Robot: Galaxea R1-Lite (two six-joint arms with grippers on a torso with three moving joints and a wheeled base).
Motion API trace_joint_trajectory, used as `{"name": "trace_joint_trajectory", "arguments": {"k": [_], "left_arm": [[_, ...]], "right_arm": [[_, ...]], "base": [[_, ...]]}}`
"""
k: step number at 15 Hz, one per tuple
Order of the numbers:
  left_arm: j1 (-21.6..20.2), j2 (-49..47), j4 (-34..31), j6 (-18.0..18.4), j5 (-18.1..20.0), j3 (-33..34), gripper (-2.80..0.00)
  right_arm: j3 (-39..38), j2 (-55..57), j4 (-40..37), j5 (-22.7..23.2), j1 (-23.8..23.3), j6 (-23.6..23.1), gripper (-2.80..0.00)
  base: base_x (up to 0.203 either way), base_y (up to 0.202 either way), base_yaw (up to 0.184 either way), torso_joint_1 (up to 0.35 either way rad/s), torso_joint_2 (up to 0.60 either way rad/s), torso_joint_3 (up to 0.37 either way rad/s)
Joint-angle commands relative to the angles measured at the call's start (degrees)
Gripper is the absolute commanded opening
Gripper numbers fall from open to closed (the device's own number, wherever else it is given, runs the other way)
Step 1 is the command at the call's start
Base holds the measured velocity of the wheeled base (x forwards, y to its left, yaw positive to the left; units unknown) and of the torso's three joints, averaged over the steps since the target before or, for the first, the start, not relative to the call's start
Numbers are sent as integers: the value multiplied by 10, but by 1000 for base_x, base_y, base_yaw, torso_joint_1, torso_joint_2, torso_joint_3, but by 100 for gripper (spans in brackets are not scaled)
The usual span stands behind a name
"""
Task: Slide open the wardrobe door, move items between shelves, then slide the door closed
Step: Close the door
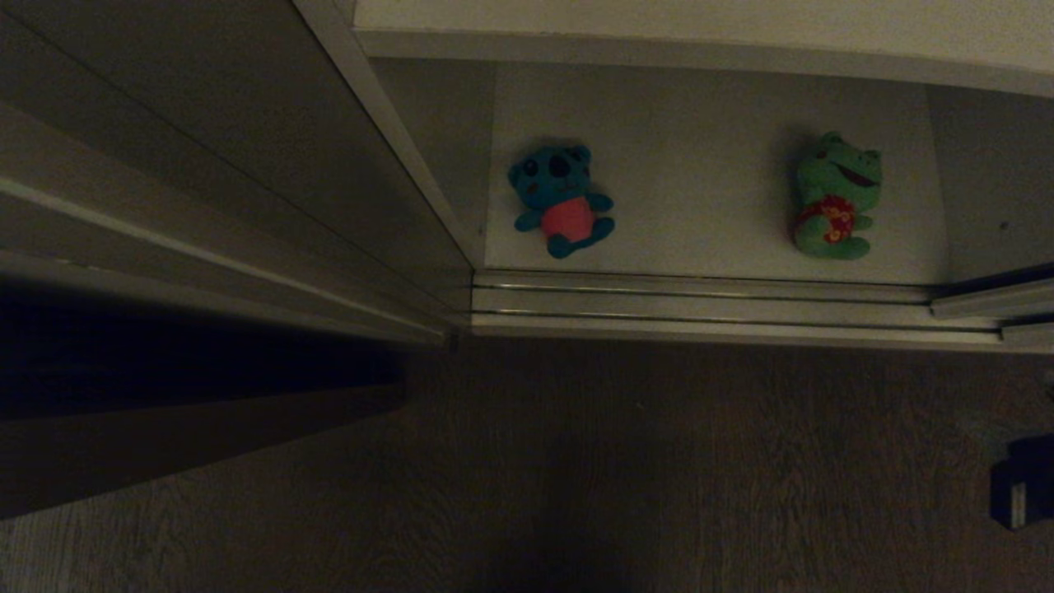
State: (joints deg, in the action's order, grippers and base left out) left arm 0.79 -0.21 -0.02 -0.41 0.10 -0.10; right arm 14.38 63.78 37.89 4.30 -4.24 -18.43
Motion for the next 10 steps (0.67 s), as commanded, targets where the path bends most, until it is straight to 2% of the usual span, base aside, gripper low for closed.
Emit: {"name": "trace_joint_trajectory", "arguments": {"k": [1, 5, 7, 9, 10], "left_arm": [[0, 0, 0, 0, 0, 0, -280], [0, 0, 0, 0, 0, 0, -280], [0, 0, 0, 0, 0, 0, -280], [0, 0, 0, 0, 0, 0, -280], [0, 0, 0, 0, 0, 0, -280]], "right_arm": [[-21, -208, -105, 1, -1, 13, -280], [-35, -425, -299, 1, -15, 48, -280], [-45, -478, -389, -6, -15, 107, -280], [-47, -479, -411, -26, -14, 183, -280], [-47, -480, -419, -25, -11, 189, -280]], "base": [[0, 0, 0, 0, 0, 0], [0, 0, 0, 0, 0, 0], [0, 0, 0, 0, 0, 0], [0, 0, 0, 0, 0, 0], [0, 0, 0, 0, 0, 0]]}}
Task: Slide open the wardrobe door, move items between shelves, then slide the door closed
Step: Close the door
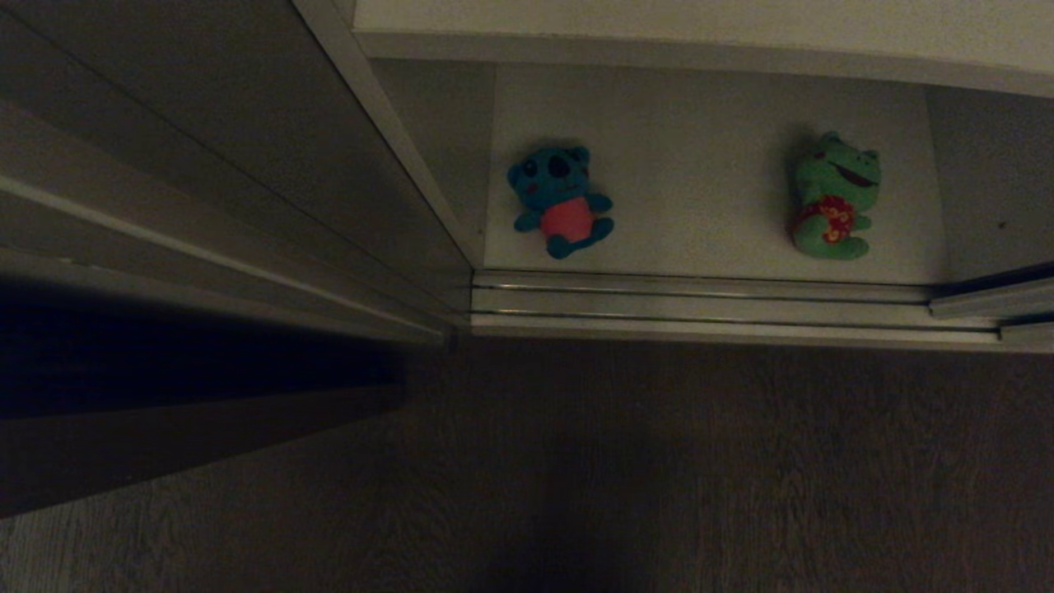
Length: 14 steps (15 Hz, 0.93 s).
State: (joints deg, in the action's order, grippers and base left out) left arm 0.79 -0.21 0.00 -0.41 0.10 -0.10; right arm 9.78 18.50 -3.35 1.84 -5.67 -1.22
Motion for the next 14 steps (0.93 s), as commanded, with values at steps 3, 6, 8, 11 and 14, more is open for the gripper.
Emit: {"name": "trace_joint_trajectory", "arguments": {"k": [3, 6, 8, 11, 14], "left_arm": [[0, 0, 1, 0, 0, 0, -280], [0, 0, 0, 0, 0, 0, -280], [0, 0, 0, 0, 0, 0, -280], [0, 0, 0, 0, 0, 0, -280], [0, -1, 0, 0, 0, 0, -280]], "right_arm": [[-2, -90, -40, -3, 50, 21, -280], [-9, -186, -103, -3, 53, 13, -280], [-61, -187, -46, -7, 54, 8, -280], [-98, -185, 35, -10, 55, -12, -280], [-98, -185, 36, -10, 55, -1, -280]], "base": [[0, 0, 0, 0, 0, 0], [0, 0, 0, 0, 0, 0], [0, 0, 0, 0, 0, 0], [0, 0, 0, 0, 0, 0], [0, 0, 0, 0, 0, 0]]}}
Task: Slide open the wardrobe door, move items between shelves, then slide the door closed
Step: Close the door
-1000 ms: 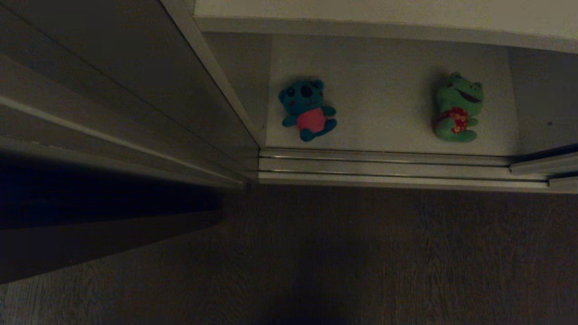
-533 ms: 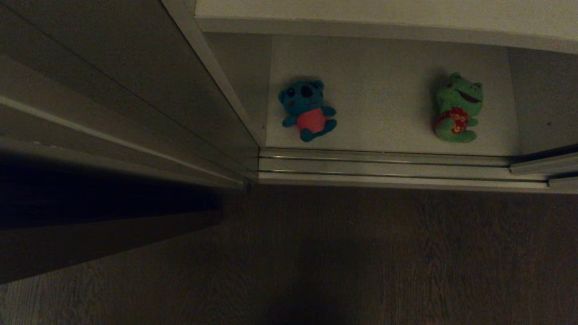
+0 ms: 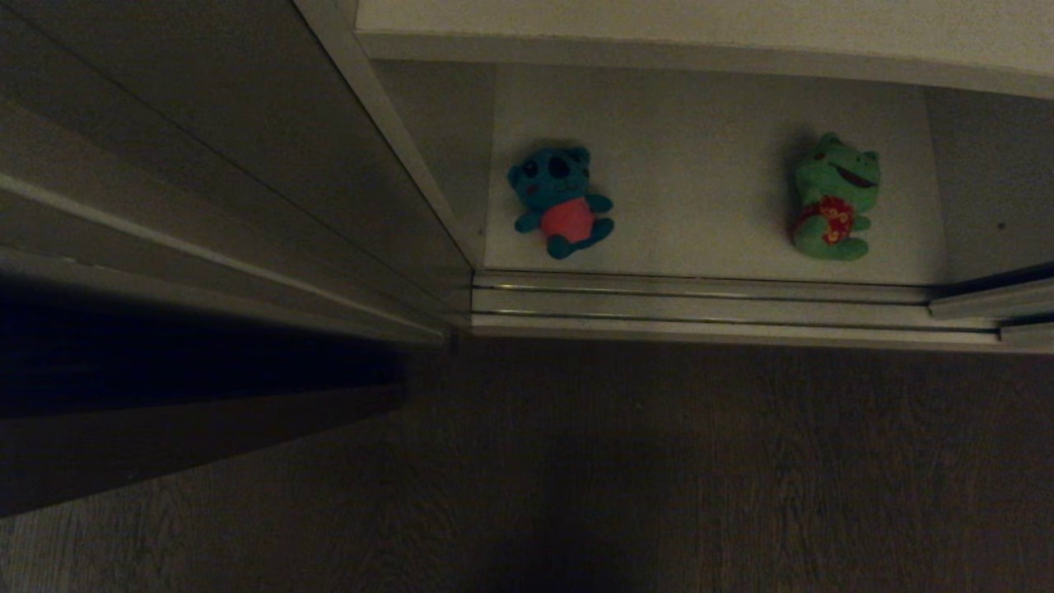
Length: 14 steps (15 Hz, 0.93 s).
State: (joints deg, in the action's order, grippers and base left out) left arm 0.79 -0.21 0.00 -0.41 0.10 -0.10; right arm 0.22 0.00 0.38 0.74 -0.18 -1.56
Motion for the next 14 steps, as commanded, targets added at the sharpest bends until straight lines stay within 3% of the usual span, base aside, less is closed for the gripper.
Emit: {"name": "trace_joint_trajectory", "arguments": {"k": [1, 14], "left_arm": [[0, 0, 0, 0, 0, 0, -280], [0, 0, 0, 0, 0, 0, -280]], "right_arm": [[-2, 0, -1, 0, 0, 2, -280], [-2, 0, -1, 0, 0, 2, -280]], "base": [[0, 0, 0, 0, 0, 0], [0, 0, 0, 0, 0, 0]]}}
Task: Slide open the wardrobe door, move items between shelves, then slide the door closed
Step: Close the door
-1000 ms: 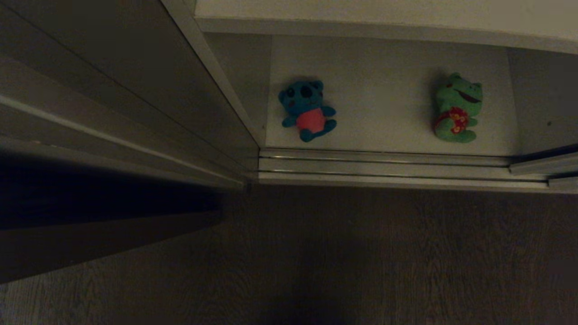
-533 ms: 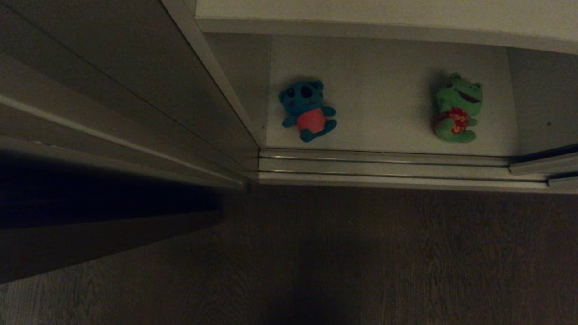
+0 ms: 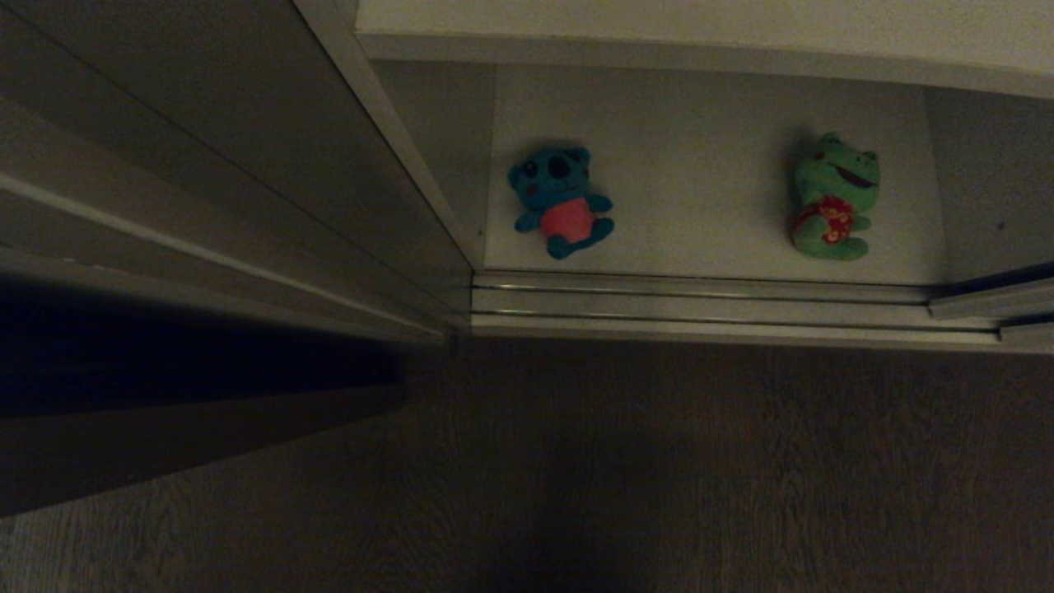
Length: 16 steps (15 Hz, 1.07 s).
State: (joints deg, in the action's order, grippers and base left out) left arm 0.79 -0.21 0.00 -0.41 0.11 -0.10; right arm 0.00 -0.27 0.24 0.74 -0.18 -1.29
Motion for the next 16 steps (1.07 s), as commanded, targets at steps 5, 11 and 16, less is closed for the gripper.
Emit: {"name": "trace_joint_trajectory", "arguments": {"k": [5, 11, 16], "left_arm": [[0, -1, 1, 1, 0, 0, -280], [0, -1, -2, 0, 0, -1, -280], [0, -1, 0, -2, 0, 0, -280]], "right_arm": [[0, 3, 0, 0, 0, 0, -280], [0, 3, 0, 0, 0, 0, -280], [0, 3, 0, 0, 0, 0, -280]], "base": [[0, 0, 0, 0, 0, 0], [0, 0, 0, 0, 1, 54], [0, 0, 0, 1, 2, 195]]}}
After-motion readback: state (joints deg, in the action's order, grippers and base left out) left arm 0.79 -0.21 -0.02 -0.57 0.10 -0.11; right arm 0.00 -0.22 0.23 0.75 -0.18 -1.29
